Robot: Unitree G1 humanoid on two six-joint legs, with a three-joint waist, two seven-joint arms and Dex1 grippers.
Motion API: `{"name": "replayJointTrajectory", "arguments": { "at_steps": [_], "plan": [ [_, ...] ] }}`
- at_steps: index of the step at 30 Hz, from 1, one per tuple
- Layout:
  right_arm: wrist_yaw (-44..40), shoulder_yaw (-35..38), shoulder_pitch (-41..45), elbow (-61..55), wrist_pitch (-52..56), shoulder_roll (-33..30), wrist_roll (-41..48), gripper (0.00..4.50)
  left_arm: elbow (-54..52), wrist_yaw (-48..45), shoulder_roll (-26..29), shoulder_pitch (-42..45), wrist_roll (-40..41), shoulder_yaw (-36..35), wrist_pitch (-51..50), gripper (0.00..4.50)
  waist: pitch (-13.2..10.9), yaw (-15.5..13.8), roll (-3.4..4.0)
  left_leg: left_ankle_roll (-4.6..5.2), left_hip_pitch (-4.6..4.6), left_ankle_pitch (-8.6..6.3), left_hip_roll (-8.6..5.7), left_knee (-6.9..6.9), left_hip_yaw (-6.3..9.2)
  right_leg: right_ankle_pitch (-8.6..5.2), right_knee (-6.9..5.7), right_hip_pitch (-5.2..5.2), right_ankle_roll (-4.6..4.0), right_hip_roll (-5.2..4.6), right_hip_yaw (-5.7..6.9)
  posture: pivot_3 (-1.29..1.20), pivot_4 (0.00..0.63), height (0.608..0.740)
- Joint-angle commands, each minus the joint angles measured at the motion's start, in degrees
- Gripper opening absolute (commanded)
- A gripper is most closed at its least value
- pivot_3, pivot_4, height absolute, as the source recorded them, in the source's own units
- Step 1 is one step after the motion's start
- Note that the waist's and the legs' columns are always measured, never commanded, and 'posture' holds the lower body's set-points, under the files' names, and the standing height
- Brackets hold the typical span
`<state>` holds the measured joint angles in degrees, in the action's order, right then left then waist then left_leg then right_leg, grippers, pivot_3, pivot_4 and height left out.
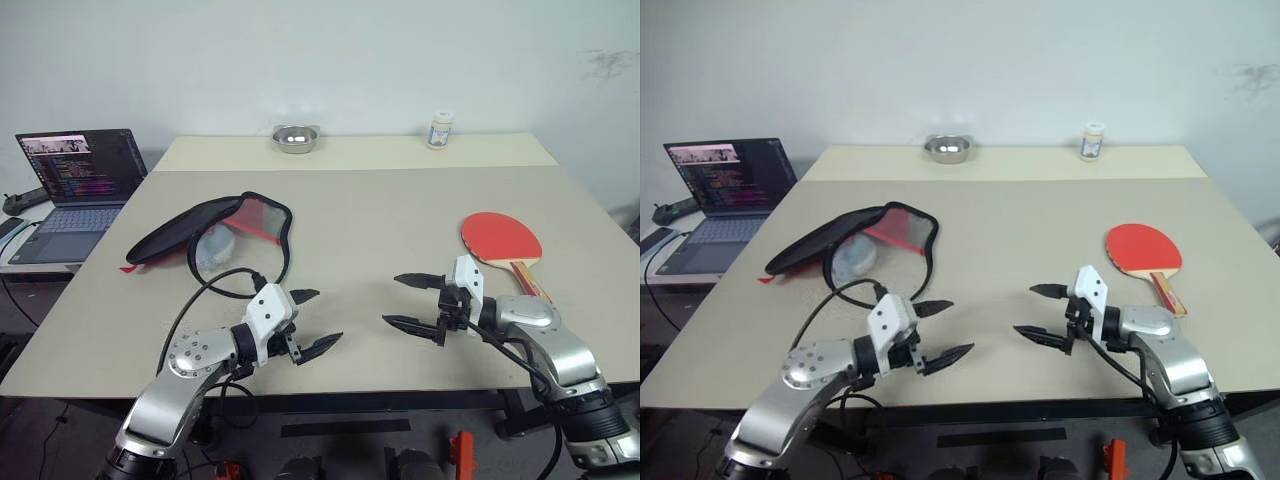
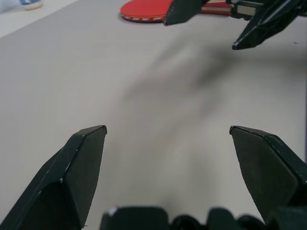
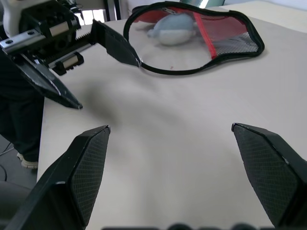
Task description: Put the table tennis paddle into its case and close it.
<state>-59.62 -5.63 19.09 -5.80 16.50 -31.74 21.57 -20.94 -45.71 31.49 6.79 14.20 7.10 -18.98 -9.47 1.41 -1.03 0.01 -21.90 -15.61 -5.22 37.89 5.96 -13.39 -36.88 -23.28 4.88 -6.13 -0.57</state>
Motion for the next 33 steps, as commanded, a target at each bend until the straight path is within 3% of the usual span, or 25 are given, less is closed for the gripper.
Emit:
{"name": "replayJointTrajectory", "arguments": {
  "at_steps": [1, 10, 18, 25, 33],
  "plan": [
    [0.3, 1.7, -0.6, -3.2, 0.5, -1.9, 0.3, 4.47, 1.5, -0.2, -1.3, 2.2, -0.6, 1.2, 2.5, 4.5, 0.0, -0.1, 0.0, 0.0, 0.0, 0.0, 0.0, 0.0, 0.0, 0.0, 0.0, 0.0, 0.0, 0.0, 0.0, 0.0, 0.15, 0.74],
    [4.1, 3.3, -1.4, -9.6, 4.4, -2.4, 2.4, 4.47, 4.1, 1.3, -4.2, 5.2, -0.1, 1.3, 2.7, 4.5, 0.0, -0.2, -0.01, 0.0, -0.02, 0.0, 0.0, 0.0, 0.02, 0.0, 0.01, 0.0, 0.01, -0.01, 0.01, 0.0, 0.15, 0.74],
    [9.0, 3.3, 1.2, -15.1, 9.8, -2.2, 3.1, 4.47, 13.7, 2.7, -4.4, 13.6, -0.6, -1.8, 3.2, 4.5, 0.0, -0.5, -0.02, 0.0, -0.03, 0.0, -0.01, 0.01, 0.03, -0.01, 0.02, 0.0, 0.01, 0.0, 0.05, 0.0, 0.15, 0.74],
    [11.2, 6.7, 6.2, -19.7, 21.5, -4.9, 10.1, 4.47, 24.4, 9.8, -7.6, 22.3, -4.1, -2.8, 2.0, 4.5, -0.1, -1.2, -0.06, -0.01, -0.09, 0.0, -0.01, 0.0, 0.13, -0.01, 0.06, 0.0, 0.01, -0.01, 0.14, 0.0, 0.15, 0.74],
    [12.5, 6.8, 6.3, -19.2, 19.3, -4.4, 9.2, 4.47, 35.7, 10.1, -7.5, 31.0, -4.8, -3.4, -3.5, 4.5, -0.2, -1.3, -0.26, -0.02, -0.14, 0.01, -0.05, 0.02, 0.12, -0.01, 0.07, -0.03, 0.04, -0.02, 0.17, 0.0, 0.15, 0.74]
  ]
}}
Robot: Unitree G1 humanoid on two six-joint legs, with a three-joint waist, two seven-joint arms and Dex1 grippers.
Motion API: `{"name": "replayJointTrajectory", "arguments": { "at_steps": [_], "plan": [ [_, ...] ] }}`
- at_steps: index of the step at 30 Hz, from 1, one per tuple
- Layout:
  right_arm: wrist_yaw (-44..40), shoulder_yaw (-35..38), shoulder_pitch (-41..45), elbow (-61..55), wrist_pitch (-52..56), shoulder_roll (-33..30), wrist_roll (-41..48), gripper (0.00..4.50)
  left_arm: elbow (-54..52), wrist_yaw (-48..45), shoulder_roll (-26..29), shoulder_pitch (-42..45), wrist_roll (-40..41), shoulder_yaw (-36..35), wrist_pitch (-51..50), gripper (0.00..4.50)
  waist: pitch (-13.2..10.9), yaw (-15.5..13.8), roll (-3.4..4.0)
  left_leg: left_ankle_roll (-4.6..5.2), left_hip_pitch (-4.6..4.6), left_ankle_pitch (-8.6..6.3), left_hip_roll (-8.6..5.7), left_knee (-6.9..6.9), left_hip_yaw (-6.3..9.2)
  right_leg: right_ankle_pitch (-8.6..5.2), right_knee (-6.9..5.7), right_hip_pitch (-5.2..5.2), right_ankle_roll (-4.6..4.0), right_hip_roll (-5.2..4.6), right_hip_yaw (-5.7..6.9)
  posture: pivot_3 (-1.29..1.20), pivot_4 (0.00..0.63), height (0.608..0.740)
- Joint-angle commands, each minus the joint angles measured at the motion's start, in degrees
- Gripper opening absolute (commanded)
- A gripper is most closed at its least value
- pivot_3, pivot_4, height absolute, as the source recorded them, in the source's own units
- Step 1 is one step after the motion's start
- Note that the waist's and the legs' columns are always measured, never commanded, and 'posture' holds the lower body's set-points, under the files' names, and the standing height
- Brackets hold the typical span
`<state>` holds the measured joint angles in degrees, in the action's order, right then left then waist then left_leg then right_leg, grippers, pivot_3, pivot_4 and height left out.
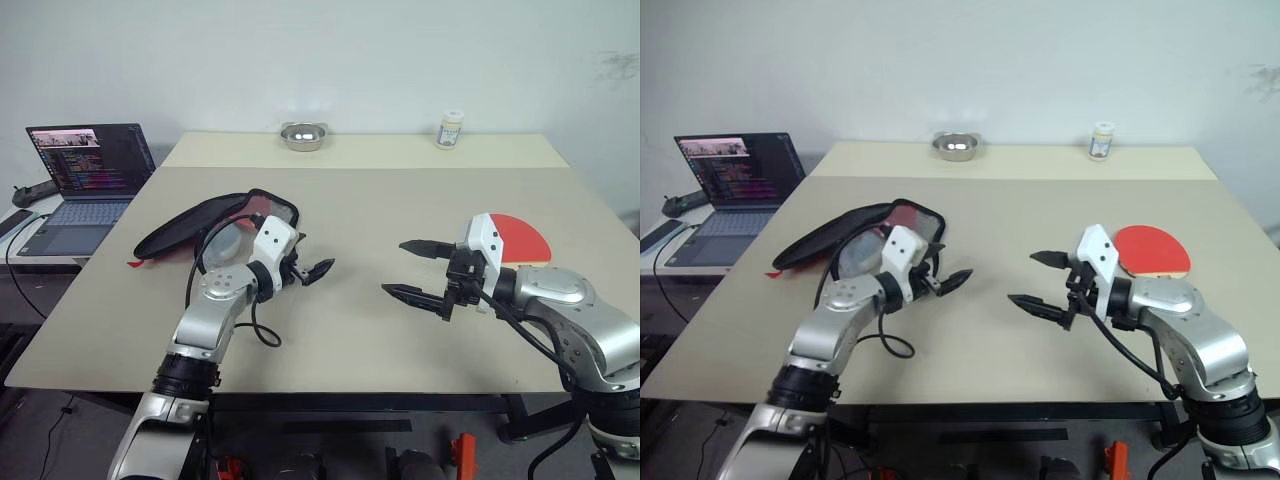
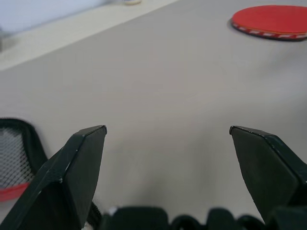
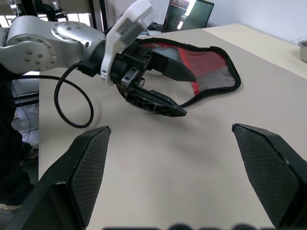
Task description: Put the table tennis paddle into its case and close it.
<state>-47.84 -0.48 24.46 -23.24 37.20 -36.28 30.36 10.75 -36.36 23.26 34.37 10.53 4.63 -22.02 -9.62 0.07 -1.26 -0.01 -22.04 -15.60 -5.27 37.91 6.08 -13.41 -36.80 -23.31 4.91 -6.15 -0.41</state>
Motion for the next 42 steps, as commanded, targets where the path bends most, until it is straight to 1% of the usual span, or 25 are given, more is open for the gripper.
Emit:
{"name": "replayJointTrajectory", "arguments": {
  "at_steps": [1, 3, 7, 12, 17, 22, 33, 36, 37, 39, 42],
  "plan": [
    [0.8, 1.6, 0.9, -2.1, -1.4, 0.1, 0.6, 4.47, 6.6, 1.6, 0.9, 4.6, -2.1, -1.1, 0.3, 4.5, 0.0, 0.1, -0.03, 0.0, 0.0, 0.0, 0.01, 0.01, 0.0, 0.0, -0.01, 0.0, 0.0, 0.0, 0.0, 0.0, 0.15, 0.74],
    [-0.2, 1.8, 1.0, -3.2, -0.9, -0.7, 1.7, 4.47, 10.8, 3.2, 1.0, 6.5, -3.1, -1.8, 1.2, 4.5, 0.0, 0.1, -0.03, -0.01, 0.01, 0.0, 0.01, 0.0, -0.02, 0.0, -0.02, -0.02, 0.0, 0.01, -0.01, 0.0, 0.15, 0.74],
    [-3.7, 4.2, 3.1, -4.7, 2.7, -4.2, 7.1, 4.47, 18.1, 5.4, 1.3, 9.5, -5.1, -2.4, 3.3, 4.5, -0.1, 0.1, -0.1, -0.03, -0.02, 0.01, 0.0, 0.0, -0.01, 0.0, 0.0, -0.04, 0.0, 0.0, -0.01, 0.0, 0.15, 0.74],
    [-5.9, 5.3, 5.2, -3.3, 3.0, -7.6, 8.7, 4.47, 26.9, 6.7, 0.9, 12.8, -7.1, -2.0, 5.7, 4.5, -0.3, 0.0, -0.44, -0.01, -0.04, 0.01, 0.01, 0.0, 0.03, 0.0, 0.01, -0.05, 0.0, 0.0, 0.04, 0.0, 0.15, 0.74],
    [-6.1, 5.1, 5.2, -3.2, 2.4, -7.9, 8.3, 4.47, 35.2, 6.3, -0.7, 16.9, -8.6, -1.2, 8.3, 4.5, -0.3, 0.0, -0.53, -0.03, -0.14, 0.01, -0.01, 0.02, 0.03, 0.01, 0.02, -0.1, 0.01, -0.03, 0.05, 0.0, 0.15, 0.74],
    [-6.2, 4.9, 5.1, -3.4, 2.1, -8.0, 8.1, 4.47, 42.2, 5.1, -2.1, 20.0, -9.9, -0.7, 8.5, 4.5, -0.3, 0.0, -0.53, -0.17, -0.41, 0.09, -0.01, 0.07, 0.02, 0.01, -0.04, -0.35, 0.01, -0.03, 0.05, 0.0, 0.15, 0.74],
    [-6.8, 6.0, 5.2, -2.5, 1.8, -9.4, 7.8, 4.47, 50.0, 5.4, -3.5, 23.2, -9.4, -3.2, 6.4, 4.5, -0.3, -0.1, -0.53, -0.16, -0.47, 0.1, -0.03, 0.16, 0.06, 0.02, -0.13, -0.37, 0.01, -0.04, 0.1, 0.0, 0.15, 0.74],
    [-7.0, 6.4, 5.4, -2.0, 1.8, -10.0, 8.0, 4.5, 51.3, 5.2, -3.3, 23.5, -9.9, -3.0, 6.4, 3.9, -0.3, -0.1, -0.53, -0.16, -0.45, 0.1, -0.03, 0.16, 0.05, 0.02, -0.13, -0.35, 0.01, -0.03, 0.09, 0.0, 0.15, 0.74],
    [-7.1, 6.5, 5.5, -1.9, 1.8, -10.1, 8.1, 4.5, 51.7, 5.2, -3.3, 23.5, -10.1, -2.9, 6.5, 3.63, -0.3, 0.0, -0.53, -0.16, -0.45, 0.1, -0.03, 0.16, 0.05, 0.02, -0.14, -0.35, 0.01, -0.03, 0.09, 0.0, 0.15, 0.74],
    [-7.2, 6.8, 5.6, -1.6, 1.8, -10.3, 8.3, 4.5, 52.6, 5.2, -3.1, 23.7, -10.6, -2.5, 6.9, 2.86, -0.3, 0.0, -0.52, -0.16, -0.43, 0.1, -0.02, 0.16, 0.04, 0.02, -0.15, -0.35, 0.01, -0.03, 0.08, 0.0, 0.15, 0.74],
    [-7.4, 7.1, 5.6, -1.4, 1.9, -10.5, 8.4, 4.5, 53.5, 5.3, -3.0, 24.2, -10.9, -2.5, 7.2, 1.85, -0.3, 0.0, -0.53, -0.16, -0.43, 0.1, -0.02, 0.16, 0.04, 0.02, -0.15, -0.35, 0.01, -0.03, 0.08, 0.0, 0.15, 0.74]
  ]
}}
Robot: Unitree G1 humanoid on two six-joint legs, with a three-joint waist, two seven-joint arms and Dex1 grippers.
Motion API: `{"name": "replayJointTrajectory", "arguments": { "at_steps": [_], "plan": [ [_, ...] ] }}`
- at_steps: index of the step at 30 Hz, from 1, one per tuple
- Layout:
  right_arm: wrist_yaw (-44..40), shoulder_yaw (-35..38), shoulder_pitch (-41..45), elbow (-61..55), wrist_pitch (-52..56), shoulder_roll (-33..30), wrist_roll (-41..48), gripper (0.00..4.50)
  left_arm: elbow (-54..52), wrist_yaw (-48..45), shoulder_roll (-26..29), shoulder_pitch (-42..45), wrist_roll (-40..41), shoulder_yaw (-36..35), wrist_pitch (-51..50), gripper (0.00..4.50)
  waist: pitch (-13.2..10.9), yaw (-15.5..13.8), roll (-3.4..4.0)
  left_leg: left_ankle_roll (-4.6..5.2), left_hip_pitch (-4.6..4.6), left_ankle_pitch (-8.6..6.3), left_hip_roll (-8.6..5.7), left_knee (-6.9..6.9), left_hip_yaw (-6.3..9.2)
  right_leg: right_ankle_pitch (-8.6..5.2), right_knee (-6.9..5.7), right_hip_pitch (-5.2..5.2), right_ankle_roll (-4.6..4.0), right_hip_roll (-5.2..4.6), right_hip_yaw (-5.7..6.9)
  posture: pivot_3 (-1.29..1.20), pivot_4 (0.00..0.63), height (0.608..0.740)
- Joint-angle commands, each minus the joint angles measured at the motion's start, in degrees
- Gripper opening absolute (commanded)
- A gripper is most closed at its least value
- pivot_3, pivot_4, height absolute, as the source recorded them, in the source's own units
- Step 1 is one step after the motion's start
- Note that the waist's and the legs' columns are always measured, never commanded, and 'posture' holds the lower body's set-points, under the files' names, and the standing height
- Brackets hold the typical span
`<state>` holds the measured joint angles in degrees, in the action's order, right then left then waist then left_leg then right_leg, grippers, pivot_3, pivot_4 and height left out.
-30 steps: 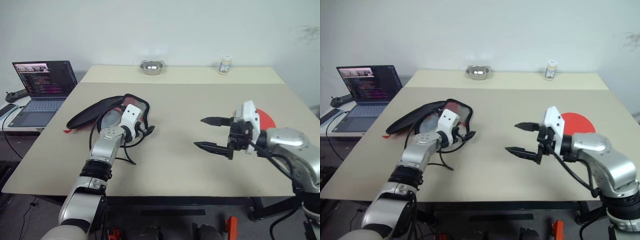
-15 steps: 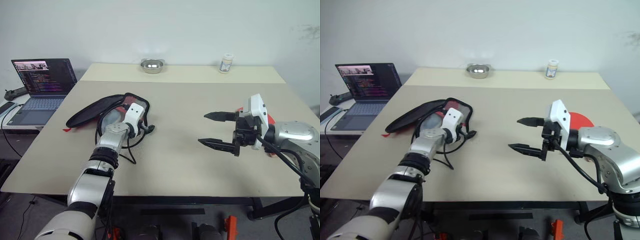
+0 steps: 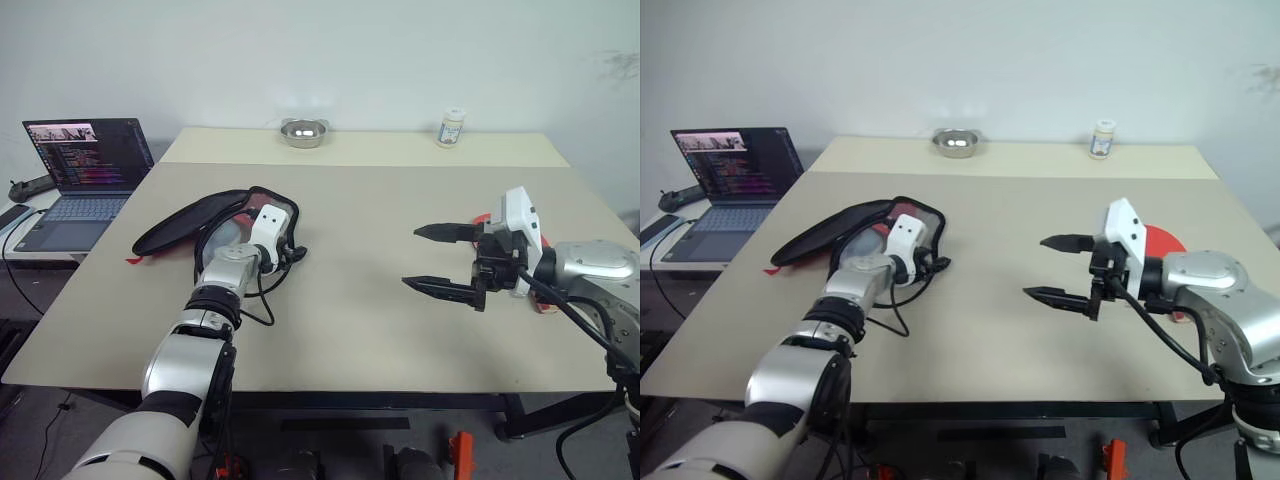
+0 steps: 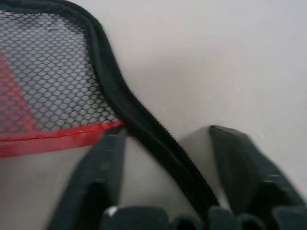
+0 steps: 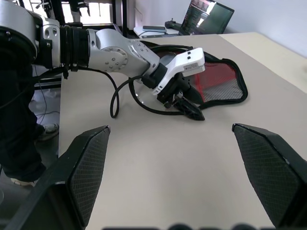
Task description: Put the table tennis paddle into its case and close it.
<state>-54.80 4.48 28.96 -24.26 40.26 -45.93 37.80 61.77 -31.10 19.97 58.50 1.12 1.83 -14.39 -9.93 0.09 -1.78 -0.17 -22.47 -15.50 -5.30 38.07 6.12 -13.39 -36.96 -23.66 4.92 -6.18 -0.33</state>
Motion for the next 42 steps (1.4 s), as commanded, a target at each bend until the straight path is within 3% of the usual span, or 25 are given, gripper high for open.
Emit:
{"name": "replayJointTrajectory", "arguments": {
  "at_steps": [1, 5, 6, 16, 20, 24, 30, 42],
  "plan": [
    [-0.5, 2.2, 1.1, -0.4, -1.1, -0.8, 0.9, 4.5, 2.8, 0.1, 0.4, 0.2, -1.5, 0.2, -0.4, 1.45, 0.0, 0.0, -0.01, -0.01, 0.0, 0.0, 0.0, 0.0, 0.0, 0.0, 0.0, 0.01, 0.0, 0.0, 0.0, 0.0, 0.15, 0.74],
    [-0.5, 2.4, 1.1, -0.4, -1.1, -1.0, 0.9, 4.5, 4.1, 1.3, 1.1, 0.6, -1.5, -0.4, 0.2, 0.12, 0.0, 0.0, 0.02, 0.0, 0.02, 0.0, 0.0, 0.0, 0.0, 0.0, -0.01, 0.01, 0.0, 0.0, 0.0, 0.0, 0.15, 0.74],
    [-0.5, 2.5, 1.0, -0.4, -1.1, -1.1, 0.9, 4.5, 4.4, 1.7, 1.3, 0.6, -1.5, -0.6, 0.4, 0.01, 0.0, 0.0, 0.02, 0.0, 0.04, 0.0, 0.0, 0.0, -0.01, 0.0, -0.02, 0.02, 0.0, 0.0, -0.01, 0.0, 0.15, 0.74],
    [0.5, 3.8, 0.0, -1.3, -0.6, -1.3, 1.2, 4.5, 6.3, 2.5, 0.4, 3.1, -0.7, -3.0, 4.8, 0.01, 0.0, 0.4, 0.02, 0.12, 0.24, -0.06, 0.06, 0.0, -0.03, 0.02, -0.09, 0.14, -0.03, 0.04, -0.03, 0.0, 0.15, 0.74],
    [1.1, 4.5, -0.5, -2.0, -0.3, -1.7, 1.2, 4.5, 5.0, -7.1, -3.4, 4.2, -0.5, -0.8, 6.6, 0.01, 0.0, -0.1, 0.01, 0.06, 0.17, -0.03, 0.01, 0.0, -0.01, 0.03, -0.06, 0.13, -0.02, 0.02, -0.01, 0.0, 0.15, 0.74],
    [2.1, 6.7, -2.2, -3.9, 1.0, -3.0, 2.2, 4.5, 0.8, -26.0, -7.1, 3.2, -1.6, 5.1, 8.8, 0.01, 0.0, -1.2, 0.0, -0.06, -0.25, 0.04, -0.03, 0.13, 0.11, 0.03, 0.09, -0.03, -0.02, -0.03, 0.24, 0.0, 0.15, 0.74],
    [3.8, 9.1, -4.6, -6.0, 2.2, -4.3, 3.5, 4.5, -5.6, -45.8, -5.7, 0.4, -1.8, 10.8, 12.9, 0.01, 0.0, -0.6, -0.01, -0.05, -0.61, 0.03, 0.01, 0.15, -0.03, 0.03, 0.08, -0.46, -0.03, -0.03, 0.14, 0.0, 0.15, 0.74],
    [5.1, 9.7, -6.3, -6.9, 2.2, -5.1, 4.8, 4.5, -14.3, -58.2, 3.4, 0.3, -0.1, 11.4, 29.1, 0.01, 0.0, 0.0, -0.01, -0.01, -0.47, 0.02, 0.01, 0.11, -0.07, 0.03, -0.01, -0.42, -0.04, -0.01, 0.0, 0.0, 0.15, 0.74]
  ]
}}
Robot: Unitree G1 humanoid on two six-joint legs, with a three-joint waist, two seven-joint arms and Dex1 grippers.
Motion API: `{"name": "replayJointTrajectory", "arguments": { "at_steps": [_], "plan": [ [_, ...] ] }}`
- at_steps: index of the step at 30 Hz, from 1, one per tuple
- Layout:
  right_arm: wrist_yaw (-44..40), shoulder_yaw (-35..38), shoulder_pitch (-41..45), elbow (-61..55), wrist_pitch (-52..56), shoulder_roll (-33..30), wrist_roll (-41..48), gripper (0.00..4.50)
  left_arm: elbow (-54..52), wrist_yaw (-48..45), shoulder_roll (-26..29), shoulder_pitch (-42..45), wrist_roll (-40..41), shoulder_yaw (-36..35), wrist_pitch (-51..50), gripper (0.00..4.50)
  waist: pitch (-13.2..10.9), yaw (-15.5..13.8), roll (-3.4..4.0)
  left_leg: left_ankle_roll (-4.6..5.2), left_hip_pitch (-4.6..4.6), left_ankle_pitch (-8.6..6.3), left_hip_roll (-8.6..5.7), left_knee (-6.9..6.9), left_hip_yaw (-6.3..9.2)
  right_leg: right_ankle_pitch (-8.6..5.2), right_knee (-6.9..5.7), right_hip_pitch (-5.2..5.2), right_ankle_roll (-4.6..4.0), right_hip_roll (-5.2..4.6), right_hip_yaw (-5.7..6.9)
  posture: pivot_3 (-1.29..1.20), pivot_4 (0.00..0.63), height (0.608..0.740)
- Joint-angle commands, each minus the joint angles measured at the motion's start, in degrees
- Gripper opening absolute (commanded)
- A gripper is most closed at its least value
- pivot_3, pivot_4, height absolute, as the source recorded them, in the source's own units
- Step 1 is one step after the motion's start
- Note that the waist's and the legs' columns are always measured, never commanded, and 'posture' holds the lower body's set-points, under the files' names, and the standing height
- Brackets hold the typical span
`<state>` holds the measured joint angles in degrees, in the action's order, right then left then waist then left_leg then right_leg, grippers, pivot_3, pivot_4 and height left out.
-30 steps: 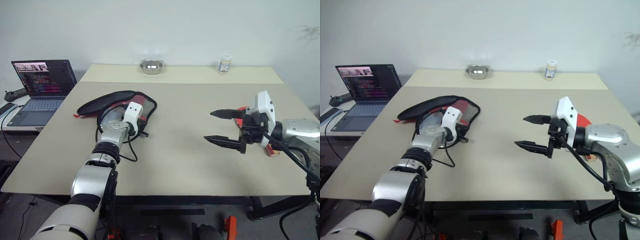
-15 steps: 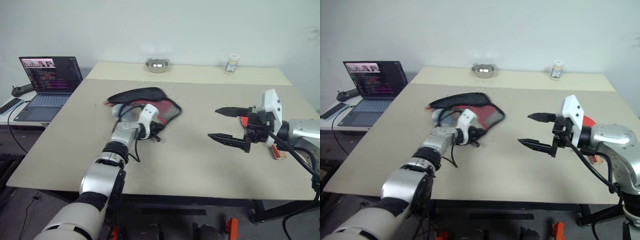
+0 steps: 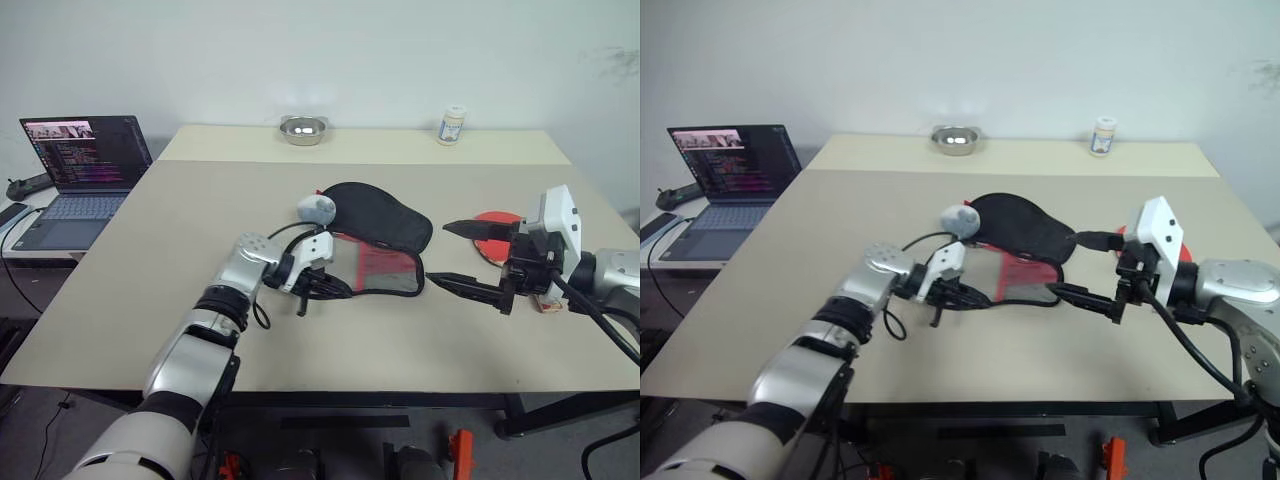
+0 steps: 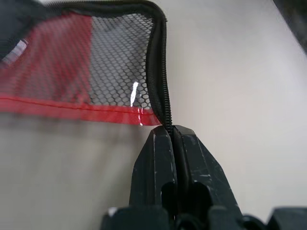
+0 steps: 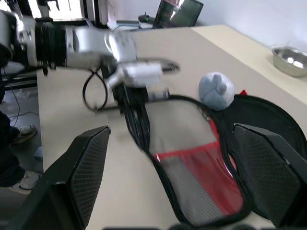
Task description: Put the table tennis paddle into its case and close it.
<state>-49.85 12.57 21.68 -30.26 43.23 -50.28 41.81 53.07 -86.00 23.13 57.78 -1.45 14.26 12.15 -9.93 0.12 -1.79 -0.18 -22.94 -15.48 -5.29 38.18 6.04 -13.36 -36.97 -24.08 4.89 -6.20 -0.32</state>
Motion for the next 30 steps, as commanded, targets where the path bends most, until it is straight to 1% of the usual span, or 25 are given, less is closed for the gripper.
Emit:
{"name": "replayJointTrajectory", "arguments": {
  "at_steps": [1, 3, 5, 6, 8, 9, 11, 15, 19, 23, 26, 28, 30],
  "plan": [
    [0.1, 1.3, 1.3, -0.7, -0.9, -0.7, 0.7, 4.5, -6.8, -3.6, 0.5, 0.9, 2.9, -1.0, 3.3, 0.01, 0.0, 0.0, 0.0, 0.0, -0.01, 0.0, 0.0, 0.0, 0.0, 0.0, 0.01, 0.0, 0.0, 0.0, 0.0, 0.0, 0.15, 0.74],
    [0.0, 0.8, 1.8, -0.4, -1.0, -0.5, 0.7, 4.5, -8.0, -3.3, 1.5, 0.5, 2.2, -0.3, 7.8, 0.01, 0.0, 0.0, 0.0, 0.0, -0.01, 0.0, 0.0, 0.01, 0.01, 0.0, 0.01, 0.01, 0.0, 0.0, 0.0, 0.0, 0.15, 0.74],
    [-0.3, 0.3, 2.2, 0.0, -1.2, -0.4, 0.6, 4.5, -8.1, -3.0, 2.7, 0.1, 0.8, 0.8, 15.5, 0.01, 0.0, 0.0, 0.0, 0.0, 0.0, 0.0, 0.01, 0.01, 0.0, 0.0, 0.01, 0.01, 0.0, 0.01, 0.0, 0.0, 0.15, 0.74],
    [-0.5, 0.1, 2.3, 0.2, -1.2, -0.5, 0.6, 4.5, -7.9, -2.4, 3.2, 0.1, 0.1, 1.3, 20.7, 0.01, 0.0, 0.0, 0.0, 0.0, 0.0, 0.0, 0.01, 0.01, 0.0, 0.0, 0.01, 0.0, 0.0, 0.0, 0.0, 0.0, 0.15, 0.74],
    [-1.0, -0.6, 2.5, 0.6, -1.4, -0.4, 0.3, 4.5, -6.2, -1.6, 5.3, 0.0, -2.4, 3.3, 34.5, 0.01, 0.0, 0.0, 0.0, -0.01, 0.01, 0.0, 0.02, 0.0, -0.02, 0.0, 0.01, 0.0, 0.0, 0.01, -0.02, 0.0, 0.15, 0.74],
    [-1.2, -0.9, 2.6, 0.7, -1.5, -0.3, 0.2, 4.5, -4.9, -0.9, 5.9, 0.2, -3.3, 3.9, 39.0, 0.01, 0.0, 0.0, 0.0, -0.01, 0.01, 0.01, 0.02, -0.01, -0.03, 0.0, 0.02, -0.01, 0.0, 0.01, -0.04, 0.0, 0.15, 0.74],
    [-1.2, -1.1, 2.7, 0.8, -1.6, -0.3, 0.1, 4.5, -2.3, 0.6, 6.5, 0.9, -4.2, 4.7, 43.9, 0.01, 0.0, 0.0, 0.01, -0.01, 0.02, 0.01, 0.02, -0.01, -0.03, 0.0, 0.02, -0.01, -0.01, 0.0, -0.04, 0.0, 0.15, 0.74],
    [-1.4, -1.6, 2.3, 0.8, -1.7, -0.2, 0.1, 4.5, 3.9, 6.3, 8.2, 3.6, -7.5, 5.6, 56.7, 0.01, 0.0, -0.1, -0.02, 0.02, 0.0, -0.01, 0.0, 0.02, -0.03, 0.0, 0.02, 0.01, 0.0, 0.0, -0.02, 0.0, 0.15, 0.74],
    [-1.5, -1.7, 2.2, 0.9, -1.8, -0.2, 0.0, 4.5, 7.4, 9.1, 8.5, 6.0, -7.5, 6.2, 62.5, 0.01, 0.0, -0.1, -0.02, 0.08, 0.0, -0.04, 0.0, 0.03, -0.02, 0.0, 0.0, 0.01, 0.01, 0.01, 0.0, 0.0, 0.15, 0.74],
    [-1.6, -1.9, 2.3, 0.9, -2.0, -0.1, 0.0, 4.5, 9.9, 12.1, 8.9, 7.7, -7.4, 6.2, 65.2, 0.01, 0.0, 0.0, -0.02, 0.14, 0.01, -0.07, 0.01, 0.04, -0.03, 0.0, -0.02, 0.01, 0.01, 0.02, 0.0, 0.0, 0.15, 0.74],
    [-1.9, -2.3, 2.3, 0.9, -2.0, -0.1, 0.1, 4.5, 12.4, 14.9, 10.5, 7.8, -9.9, 6.5, 66.4, 0.01, 0.0, 0.1, -0.02, 0.15, 0.01, -0.07, 0.01, 0.06, -0.04, 0.0, -0.03, 0.01, 0.02, 0.03, -0.01, 0.0, 0.15, 0.74],
    [-1.9, -2.7, 2.4, 1.0, -2.1, 0.0, -0.1, 4.5, 14.1, 18.4, 11.8, 7.0, -12.9, 6.5, 64.2, 0.01, 0.0, 0.3, -0.01, 0.15, 0.02, -0.07, 0.02, 0.06, -0.06, 0.0, -0.05, 0.01, 0.02, 0.05, -0.02, 0.0, 0.15, 0.74],
    [-1.9, -3.0, 2.4, 1.0, -2.3, 0.2, -0.3, 4.5, 15.3, 22.8, 12.2, 6.2, -15.0, 6.0, 59.4, 0.01, 0.0, 0.3, -0.01, 0.18, 0.03, -0.08, 0.02, 0.06, -0.06, 0.0, -0.07, 0.01, 0.02, 0.06, -0.02, 0.0, 0.15, 0.74]
  ]
}}
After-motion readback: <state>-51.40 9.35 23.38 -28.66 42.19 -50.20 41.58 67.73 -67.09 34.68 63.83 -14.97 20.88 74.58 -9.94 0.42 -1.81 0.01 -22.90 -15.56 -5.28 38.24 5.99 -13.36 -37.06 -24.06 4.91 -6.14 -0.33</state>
